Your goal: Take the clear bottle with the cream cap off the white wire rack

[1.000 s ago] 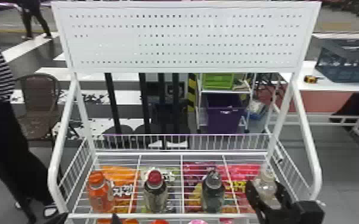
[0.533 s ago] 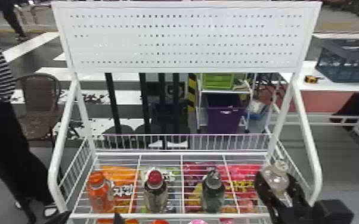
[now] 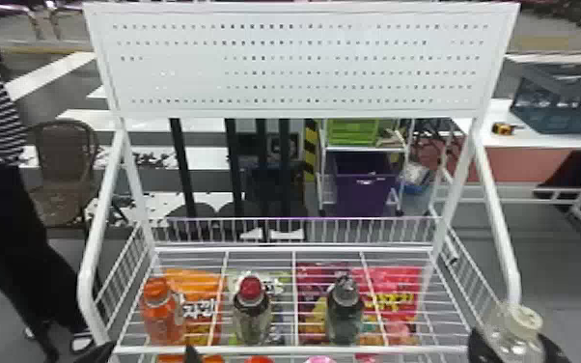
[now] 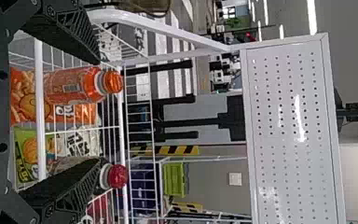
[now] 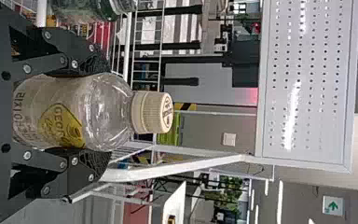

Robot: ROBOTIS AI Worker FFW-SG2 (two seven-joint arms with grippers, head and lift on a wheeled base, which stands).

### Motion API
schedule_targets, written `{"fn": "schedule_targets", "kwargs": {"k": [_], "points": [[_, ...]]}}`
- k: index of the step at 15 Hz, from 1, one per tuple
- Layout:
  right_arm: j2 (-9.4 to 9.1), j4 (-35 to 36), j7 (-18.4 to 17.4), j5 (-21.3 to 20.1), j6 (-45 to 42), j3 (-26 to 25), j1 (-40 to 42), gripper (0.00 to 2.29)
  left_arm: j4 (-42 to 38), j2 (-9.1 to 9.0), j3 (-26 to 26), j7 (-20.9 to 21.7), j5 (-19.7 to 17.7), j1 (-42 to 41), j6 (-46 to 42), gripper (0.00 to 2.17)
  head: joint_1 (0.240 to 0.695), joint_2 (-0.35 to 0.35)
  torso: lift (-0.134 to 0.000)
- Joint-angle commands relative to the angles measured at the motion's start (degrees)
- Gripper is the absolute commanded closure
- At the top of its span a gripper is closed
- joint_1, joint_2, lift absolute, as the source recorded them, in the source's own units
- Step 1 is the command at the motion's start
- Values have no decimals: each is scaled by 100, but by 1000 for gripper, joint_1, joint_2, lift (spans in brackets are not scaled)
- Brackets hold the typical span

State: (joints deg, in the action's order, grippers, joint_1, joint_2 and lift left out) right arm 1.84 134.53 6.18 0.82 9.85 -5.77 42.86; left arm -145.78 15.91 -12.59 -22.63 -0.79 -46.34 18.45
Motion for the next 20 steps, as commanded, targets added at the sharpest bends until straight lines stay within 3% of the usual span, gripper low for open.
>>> {"fn": "schedule_targets", "kwargs": {"k": [1, 9, 20], "points": [[-8, 504, 6, 76, -127, -152, 653, 1652, 32, 0, 2, -5, 0, 55, -21, 144, 499, 0, 0], [-87, 671, 15, 67, -426, -179, 934, 1652, -3, -9, -7, 4, 0, 2, -144, 144, 499, 0, 0], [-43, 698, 50, 120, -514, -187, 987, 1652, -64, -9, -7, -14, 9, -33, -162, 144, 499, 0, 0]]}}
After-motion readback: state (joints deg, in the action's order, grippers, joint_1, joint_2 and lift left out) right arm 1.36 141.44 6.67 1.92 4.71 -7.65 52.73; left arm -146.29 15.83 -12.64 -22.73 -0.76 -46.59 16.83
